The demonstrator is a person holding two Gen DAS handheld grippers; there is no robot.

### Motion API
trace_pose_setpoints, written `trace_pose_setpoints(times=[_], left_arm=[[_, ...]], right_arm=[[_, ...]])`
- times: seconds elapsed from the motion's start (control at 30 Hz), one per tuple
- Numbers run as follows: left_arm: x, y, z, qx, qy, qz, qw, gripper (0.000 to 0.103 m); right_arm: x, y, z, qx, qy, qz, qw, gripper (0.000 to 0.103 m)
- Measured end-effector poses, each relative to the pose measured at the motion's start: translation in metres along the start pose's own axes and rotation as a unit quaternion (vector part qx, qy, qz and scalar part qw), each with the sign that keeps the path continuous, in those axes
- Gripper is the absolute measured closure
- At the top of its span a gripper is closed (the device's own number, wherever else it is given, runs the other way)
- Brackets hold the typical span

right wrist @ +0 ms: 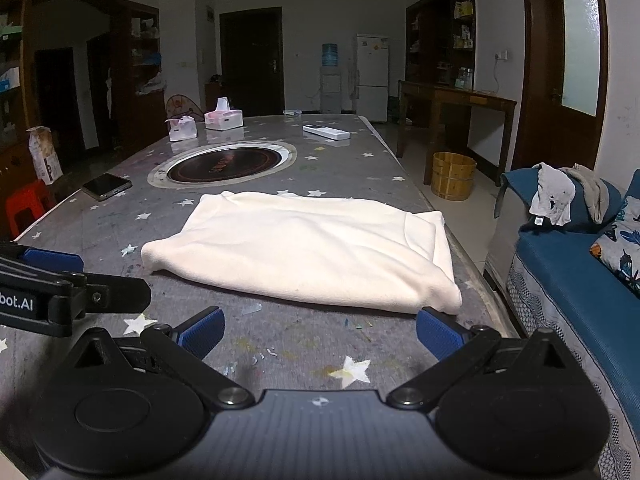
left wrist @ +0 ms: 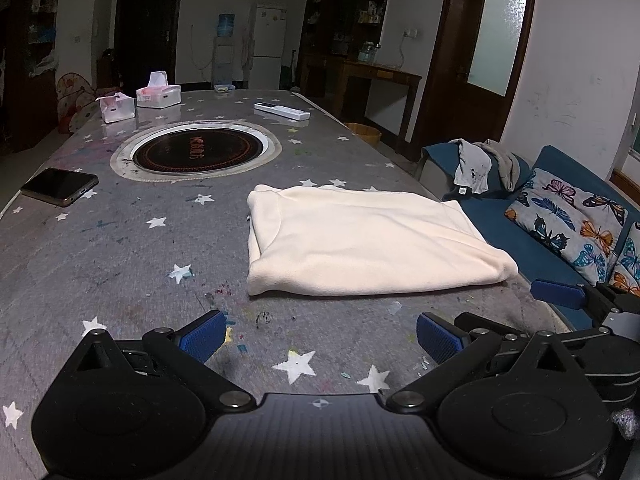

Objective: Fold clothes

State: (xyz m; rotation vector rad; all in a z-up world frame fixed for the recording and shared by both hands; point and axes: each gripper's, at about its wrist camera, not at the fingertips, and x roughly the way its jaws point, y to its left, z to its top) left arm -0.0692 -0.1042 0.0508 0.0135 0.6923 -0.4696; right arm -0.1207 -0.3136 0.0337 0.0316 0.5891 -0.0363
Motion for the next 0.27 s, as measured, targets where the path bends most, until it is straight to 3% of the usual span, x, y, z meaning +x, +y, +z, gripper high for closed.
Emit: trace_pose_setpoints(times=[0.27], left_arm=[[-0.0026,-0.0018,-0.0014,0.0,0.002,0.0,1.0,0.0]], right_arm=[[-0.0039,0.0011,-0.0014,-0.003,0.0,-0.002,1.0,0.0]])
